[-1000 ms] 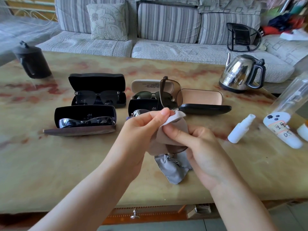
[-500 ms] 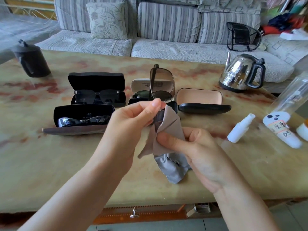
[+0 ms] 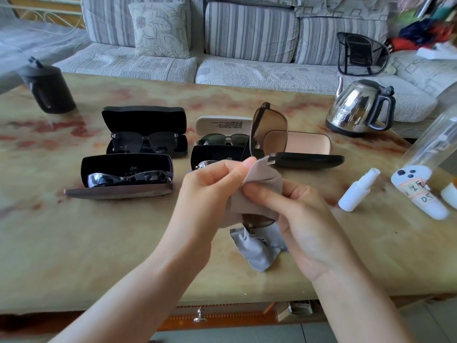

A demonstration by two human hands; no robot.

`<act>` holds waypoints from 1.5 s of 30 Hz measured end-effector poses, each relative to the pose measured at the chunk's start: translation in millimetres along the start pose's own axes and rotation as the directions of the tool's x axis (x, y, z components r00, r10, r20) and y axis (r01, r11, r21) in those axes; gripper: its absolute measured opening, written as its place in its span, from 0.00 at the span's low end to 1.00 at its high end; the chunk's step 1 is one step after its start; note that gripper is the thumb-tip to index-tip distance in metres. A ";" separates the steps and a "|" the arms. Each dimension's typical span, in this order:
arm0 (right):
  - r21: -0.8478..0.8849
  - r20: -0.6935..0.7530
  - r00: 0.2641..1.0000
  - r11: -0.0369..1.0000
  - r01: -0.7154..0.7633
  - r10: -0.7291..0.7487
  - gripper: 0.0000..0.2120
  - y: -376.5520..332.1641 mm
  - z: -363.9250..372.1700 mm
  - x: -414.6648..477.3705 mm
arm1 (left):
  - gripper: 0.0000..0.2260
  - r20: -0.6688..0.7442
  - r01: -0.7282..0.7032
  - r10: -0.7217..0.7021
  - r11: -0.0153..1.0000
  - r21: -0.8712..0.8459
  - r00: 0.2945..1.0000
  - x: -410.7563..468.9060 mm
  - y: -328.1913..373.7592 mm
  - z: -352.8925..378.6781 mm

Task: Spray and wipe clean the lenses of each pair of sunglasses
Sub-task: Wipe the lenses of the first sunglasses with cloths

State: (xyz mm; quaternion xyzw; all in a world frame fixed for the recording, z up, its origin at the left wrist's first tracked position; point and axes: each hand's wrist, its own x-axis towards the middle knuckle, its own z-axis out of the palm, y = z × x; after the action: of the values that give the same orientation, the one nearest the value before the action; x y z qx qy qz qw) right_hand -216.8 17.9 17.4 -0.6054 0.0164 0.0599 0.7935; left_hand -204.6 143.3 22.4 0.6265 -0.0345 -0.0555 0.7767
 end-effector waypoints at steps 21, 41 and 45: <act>-0.102 -0.133 0.981 0.986 0.130 -0.143 0.13 -4.9 -1.4 -2.3 | 0.10 0.077 -0.074 0.070 0.996 0.053 0.995 2.4 2.6 -3.6; -0.221 -0.098 0.974 0.959 0.178 -0.203 0.12 -1.4 -3.3 -3.6 | 0.14 -0.011 -0.099 0.101 0.990 0.103 0.995 4.2 3.6 -5.2; -0.165 -0.112 0.972 0.968 0.188 -0.208 0.08 -1.7 -1.9 -4.1 | 0.15 0.023 -0.155 0.153 0.981 0.120 0.988 3.2 0.1 -2.7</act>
State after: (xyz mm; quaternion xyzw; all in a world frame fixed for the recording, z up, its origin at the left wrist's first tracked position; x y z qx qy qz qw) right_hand -220.6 15.4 19.0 -0.6657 0.0023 -0.0578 0.7440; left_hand -201.1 145.5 21.9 0.6677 -0.0913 0.0027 0.7388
